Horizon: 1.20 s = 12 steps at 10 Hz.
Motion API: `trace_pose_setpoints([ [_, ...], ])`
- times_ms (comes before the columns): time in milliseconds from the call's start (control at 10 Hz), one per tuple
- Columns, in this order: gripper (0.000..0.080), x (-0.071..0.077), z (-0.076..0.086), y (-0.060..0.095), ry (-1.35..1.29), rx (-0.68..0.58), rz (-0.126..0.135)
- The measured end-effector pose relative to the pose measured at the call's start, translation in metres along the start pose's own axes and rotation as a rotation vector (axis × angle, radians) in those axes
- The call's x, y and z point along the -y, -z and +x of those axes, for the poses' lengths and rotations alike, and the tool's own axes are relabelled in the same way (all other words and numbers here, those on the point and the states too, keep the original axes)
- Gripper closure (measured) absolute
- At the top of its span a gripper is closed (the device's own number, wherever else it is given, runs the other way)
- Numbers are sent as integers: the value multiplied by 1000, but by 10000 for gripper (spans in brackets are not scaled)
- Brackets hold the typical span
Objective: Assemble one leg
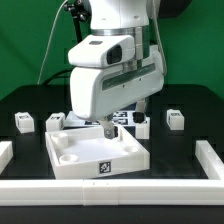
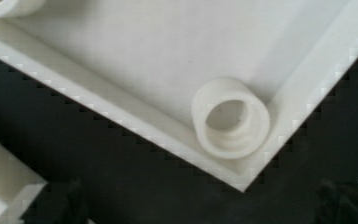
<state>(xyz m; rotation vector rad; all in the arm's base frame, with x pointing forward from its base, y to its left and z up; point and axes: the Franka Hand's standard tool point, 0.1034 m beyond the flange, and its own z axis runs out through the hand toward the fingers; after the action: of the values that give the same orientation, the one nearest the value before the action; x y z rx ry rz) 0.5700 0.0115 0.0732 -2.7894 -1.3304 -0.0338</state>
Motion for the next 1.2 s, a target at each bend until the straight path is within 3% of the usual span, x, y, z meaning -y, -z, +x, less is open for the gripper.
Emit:
trace_pose_setpoints([
  [600,150,0,-1,-1,23,3,-1],
  [1000,150,22,-28,-13,343,56,15],
  [1200,150,23,-38,-11,292,57,18],
])
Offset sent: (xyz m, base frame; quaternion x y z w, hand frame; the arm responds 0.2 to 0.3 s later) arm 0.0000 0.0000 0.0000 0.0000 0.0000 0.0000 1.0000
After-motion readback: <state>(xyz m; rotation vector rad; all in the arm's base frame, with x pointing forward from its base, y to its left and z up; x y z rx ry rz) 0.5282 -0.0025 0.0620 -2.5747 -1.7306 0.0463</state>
